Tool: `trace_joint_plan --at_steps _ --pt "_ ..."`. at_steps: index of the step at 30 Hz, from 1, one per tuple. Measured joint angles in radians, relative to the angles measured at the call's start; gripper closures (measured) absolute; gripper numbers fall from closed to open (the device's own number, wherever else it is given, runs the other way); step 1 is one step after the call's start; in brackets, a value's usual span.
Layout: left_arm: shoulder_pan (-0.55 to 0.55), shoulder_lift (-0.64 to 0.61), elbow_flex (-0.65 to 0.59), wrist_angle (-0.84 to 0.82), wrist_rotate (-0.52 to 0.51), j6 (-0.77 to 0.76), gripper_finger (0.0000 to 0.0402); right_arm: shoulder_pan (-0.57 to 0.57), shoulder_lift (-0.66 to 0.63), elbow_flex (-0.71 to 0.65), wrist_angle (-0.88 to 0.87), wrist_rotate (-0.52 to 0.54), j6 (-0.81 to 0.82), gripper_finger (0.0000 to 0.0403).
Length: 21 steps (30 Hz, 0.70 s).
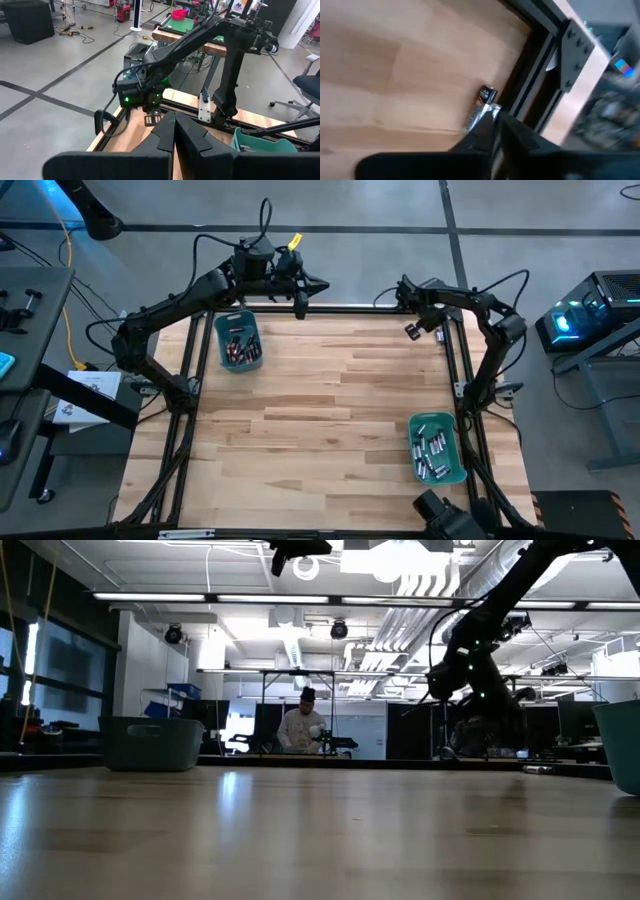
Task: Sort batteries
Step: Put the silver battery into the green bin
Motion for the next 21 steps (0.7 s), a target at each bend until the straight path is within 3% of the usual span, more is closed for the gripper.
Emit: trace_joint_plan --at_steps 2,12,21 --pt "0.000 0.000 0.000 0.000 0.000 0.001 0.0401 0.007 0.014 0.000 -0.010 0.039 -0.073 0.0390" --pt "0.000 0.000 0.000 -0.001 0.000 0.018 0.0401 0.024 0.163 0.000 -0.105 0.108 -0.122 0.0400" --pt "0.000 0.000 0.000 -0.038 -0.002 0.026 0.0401 0.075 0.172 0.000 -0.070 -0.006 -0.149 0.0402"
